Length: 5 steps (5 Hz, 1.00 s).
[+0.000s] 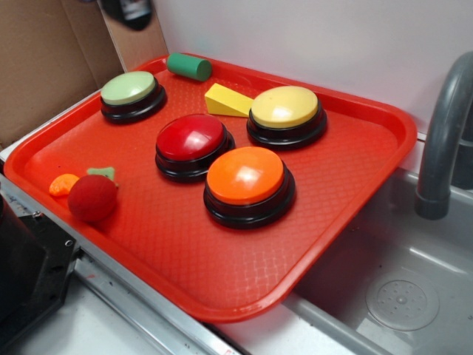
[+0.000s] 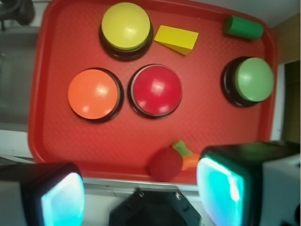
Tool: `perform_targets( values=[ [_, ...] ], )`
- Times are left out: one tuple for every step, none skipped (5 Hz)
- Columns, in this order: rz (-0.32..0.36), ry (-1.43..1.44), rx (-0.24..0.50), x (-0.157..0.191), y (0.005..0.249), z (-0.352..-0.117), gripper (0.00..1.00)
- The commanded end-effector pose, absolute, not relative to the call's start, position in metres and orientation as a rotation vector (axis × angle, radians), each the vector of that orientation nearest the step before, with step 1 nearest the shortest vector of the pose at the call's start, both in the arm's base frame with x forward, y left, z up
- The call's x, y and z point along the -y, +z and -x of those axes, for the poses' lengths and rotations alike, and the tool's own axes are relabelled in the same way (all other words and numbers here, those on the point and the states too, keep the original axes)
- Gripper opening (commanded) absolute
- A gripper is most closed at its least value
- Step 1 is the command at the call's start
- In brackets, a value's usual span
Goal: Push the yellow button.
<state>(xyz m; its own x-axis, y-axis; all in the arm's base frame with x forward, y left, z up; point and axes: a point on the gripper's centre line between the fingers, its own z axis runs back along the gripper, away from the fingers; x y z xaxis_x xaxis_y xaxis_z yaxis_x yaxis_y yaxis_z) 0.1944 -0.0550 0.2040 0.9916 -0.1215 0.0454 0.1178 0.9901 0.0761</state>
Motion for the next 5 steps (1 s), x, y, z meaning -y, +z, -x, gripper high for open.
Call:
perform_targets(
  values=[
    [-0.135,-0.089,0.223,0.063,0.203,-0.229,1.00],
    [-0.135,-0.089,0.223,0.063,0.203,-0.229,1.00],
    [0.021,-0.025,0.162,0.035,0.168,-0.240,1.00],
    [0.030,0.007,0.172,0.032,0.147,-0.264,1.00],
    [0.013,0.046,0.157,0.029,0.126,-0.283,1.00]
  ],
)
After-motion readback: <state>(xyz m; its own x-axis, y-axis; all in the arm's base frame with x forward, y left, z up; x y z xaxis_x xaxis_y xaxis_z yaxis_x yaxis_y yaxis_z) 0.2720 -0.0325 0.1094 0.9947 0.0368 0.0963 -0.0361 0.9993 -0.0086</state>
